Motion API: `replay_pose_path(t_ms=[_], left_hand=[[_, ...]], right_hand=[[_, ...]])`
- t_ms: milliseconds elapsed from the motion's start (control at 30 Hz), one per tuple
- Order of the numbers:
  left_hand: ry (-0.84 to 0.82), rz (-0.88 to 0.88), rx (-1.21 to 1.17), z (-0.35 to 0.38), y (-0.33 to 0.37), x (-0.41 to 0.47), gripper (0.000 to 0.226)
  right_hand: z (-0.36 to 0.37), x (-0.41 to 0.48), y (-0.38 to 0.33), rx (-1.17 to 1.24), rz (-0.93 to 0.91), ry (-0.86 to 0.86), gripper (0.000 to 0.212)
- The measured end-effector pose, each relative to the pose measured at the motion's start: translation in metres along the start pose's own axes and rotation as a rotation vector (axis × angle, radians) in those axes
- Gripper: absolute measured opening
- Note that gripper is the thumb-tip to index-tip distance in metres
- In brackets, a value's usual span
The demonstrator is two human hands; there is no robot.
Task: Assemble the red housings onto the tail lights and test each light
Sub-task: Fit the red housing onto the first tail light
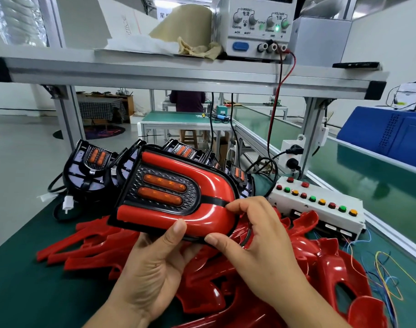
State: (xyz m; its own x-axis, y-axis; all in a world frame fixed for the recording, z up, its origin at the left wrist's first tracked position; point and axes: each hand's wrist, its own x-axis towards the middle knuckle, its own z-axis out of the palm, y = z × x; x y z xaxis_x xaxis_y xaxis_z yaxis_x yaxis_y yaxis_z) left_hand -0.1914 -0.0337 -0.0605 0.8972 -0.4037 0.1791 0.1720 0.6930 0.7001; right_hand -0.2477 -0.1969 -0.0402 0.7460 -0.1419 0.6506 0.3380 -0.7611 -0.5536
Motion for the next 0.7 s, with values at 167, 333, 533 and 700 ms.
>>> replay_pose_path(t_ms=[167,333,533,700], left_hand=[[-0.050,0.043,0.037,0.0010,0.0025,-0.0003,0.078],[-0.060,0.045,0.054,0.0017,0.0038,-0.0024,0.081],[-0.024,0.003,0.067,0.0006,0.0036,-0.0027,0.086],[-0.020,-0.001,0.068,0.0010,0.0032,-0.0030,0.091]], right_hand=[[0.0010,-0.0003,0.0003,0.102,-0.011,0.022,0.044],[0.0001,-0.0003,0.0030,0.143,-0.010,-0.031,0.047],[0.0019,-0.0009,0.0050,0.164,-0.002,-0.055,0.044],[0.0035,-0.0016,0.0062,0.141,-0.022,-0.028,0.044]])
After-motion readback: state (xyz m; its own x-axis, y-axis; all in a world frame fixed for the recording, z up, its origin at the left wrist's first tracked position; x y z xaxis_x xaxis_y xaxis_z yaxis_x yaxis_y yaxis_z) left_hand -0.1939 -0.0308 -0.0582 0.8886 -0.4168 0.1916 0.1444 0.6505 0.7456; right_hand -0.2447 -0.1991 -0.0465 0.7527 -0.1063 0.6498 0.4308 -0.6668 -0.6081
